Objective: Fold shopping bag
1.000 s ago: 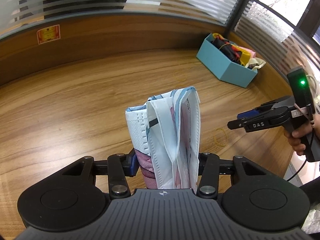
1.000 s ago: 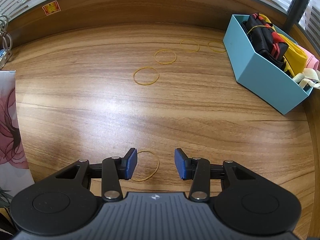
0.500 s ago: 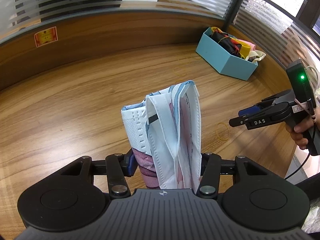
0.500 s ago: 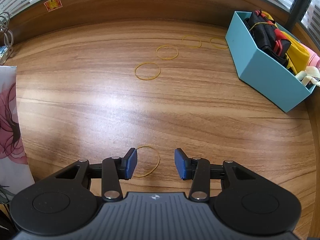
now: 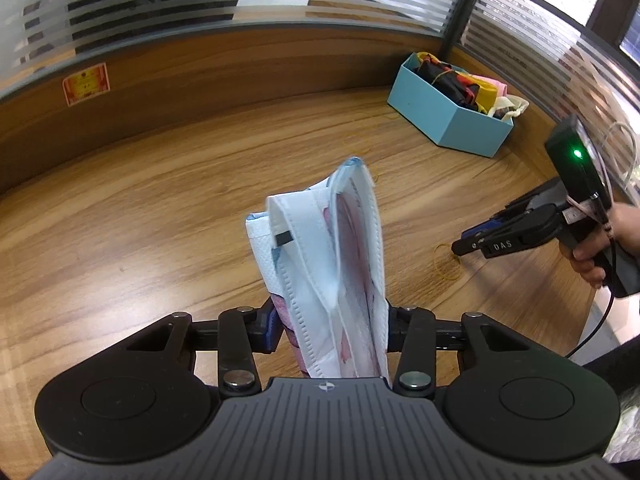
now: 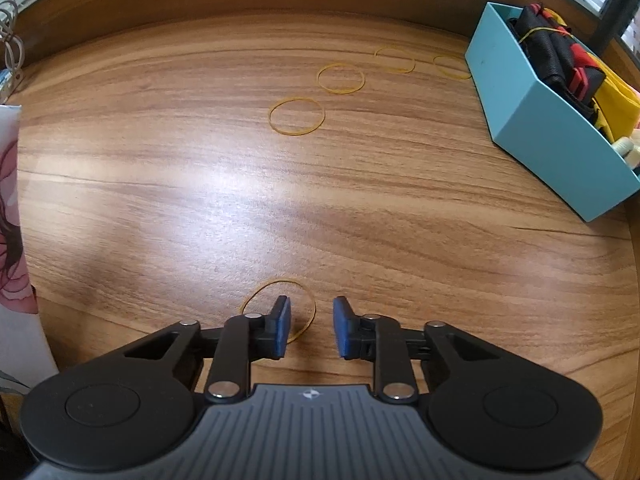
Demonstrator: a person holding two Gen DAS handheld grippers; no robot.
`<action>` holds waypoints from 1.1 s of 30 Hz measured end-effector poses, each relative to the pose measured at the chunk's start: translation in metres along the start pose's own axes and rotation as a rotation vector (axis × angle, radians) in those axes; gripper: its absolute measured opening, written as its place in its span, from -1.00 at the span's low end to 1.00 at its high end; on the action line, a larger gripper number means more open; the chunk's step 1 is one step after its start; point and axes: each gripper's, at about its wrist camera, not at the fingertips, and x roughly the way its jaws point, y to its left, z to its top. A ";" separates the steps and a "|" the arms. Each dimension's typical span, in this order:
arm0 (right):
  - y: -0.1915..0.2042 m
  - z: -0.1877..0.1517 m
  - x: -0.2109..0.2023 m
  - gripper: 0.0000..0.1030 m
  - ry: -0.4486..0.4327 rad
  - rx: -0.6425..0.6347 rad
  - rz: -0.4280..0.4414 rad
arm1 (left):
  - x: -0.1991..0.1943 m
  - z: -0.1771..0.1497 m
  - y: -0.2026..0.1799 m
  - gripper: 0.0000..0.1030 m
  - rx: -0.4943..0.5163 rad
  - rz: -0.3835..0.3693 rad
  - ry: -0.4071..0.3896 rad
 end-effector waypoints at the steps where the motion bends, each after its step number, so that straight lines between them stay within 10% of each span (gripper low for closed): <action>1: 0.002 0.001 0.002 -0.66 0.003 -0.005 0.000 | 0.000 0.000 -0.001 -0.16 0.006 0.002 -0.002; 13: 0.026 0.016 0.020 -0.99 0.018 -0.124 -0.029 | 0.005 0.001 0.003 -0.15 -0.016 -0.009 0.017; 33: 0.039 0.015 -0.009 -0.83 -0.021 -0.150 -0.015 | -0.003 -0.004 -0.001 -0.03 0.005 0.001 0.000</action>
